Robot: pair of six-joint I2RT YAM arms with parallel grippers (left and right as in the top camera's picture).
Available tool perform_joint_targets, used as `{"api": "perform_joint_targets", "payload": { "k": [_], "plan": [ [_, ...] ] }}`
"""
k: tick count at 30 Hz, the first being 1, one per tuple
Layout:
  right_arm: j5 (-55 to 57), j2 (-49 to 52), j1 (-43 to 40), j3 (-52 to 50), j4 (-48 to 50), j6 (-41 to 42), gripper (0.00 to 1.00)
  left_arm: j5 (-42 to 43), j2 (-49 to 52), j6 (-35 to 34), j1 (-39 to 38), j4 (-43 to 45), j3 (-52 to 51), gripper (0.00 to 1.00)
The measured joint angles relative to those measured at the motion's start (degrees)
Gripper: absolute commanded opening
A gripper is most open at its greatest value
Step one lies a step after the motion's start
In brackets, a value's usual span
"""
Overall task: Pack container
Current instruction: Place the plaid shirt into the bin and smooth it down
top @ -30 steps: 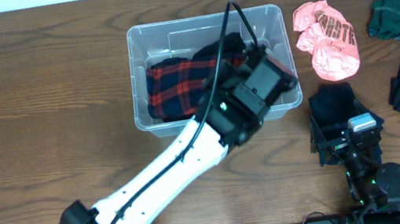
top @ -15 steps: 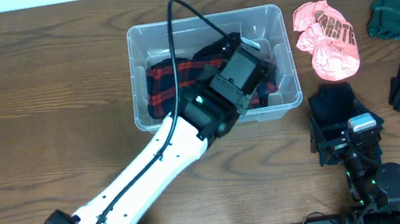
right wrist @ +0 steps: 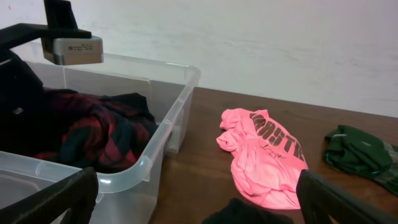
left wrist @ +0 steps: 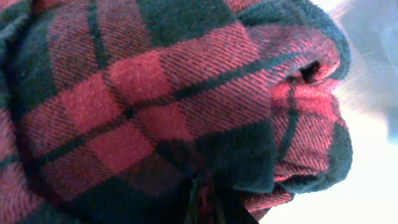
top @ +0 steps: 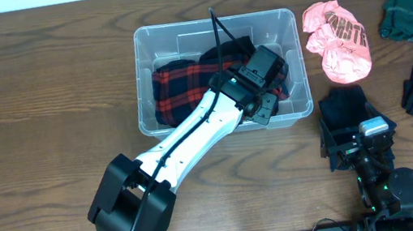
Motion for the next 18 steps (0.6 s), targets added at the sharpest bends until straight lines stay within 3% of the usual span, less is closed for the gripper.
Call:
{"api": "perform_joint_targets", "payload": {
  "k": [18],
  "plan": [
    [0.0,0.0,0.0,0.0,0.0,0.02,0.99,2.05,-3.3,0.02,2.1,2.12,5.68,0.11]
  ]
}}
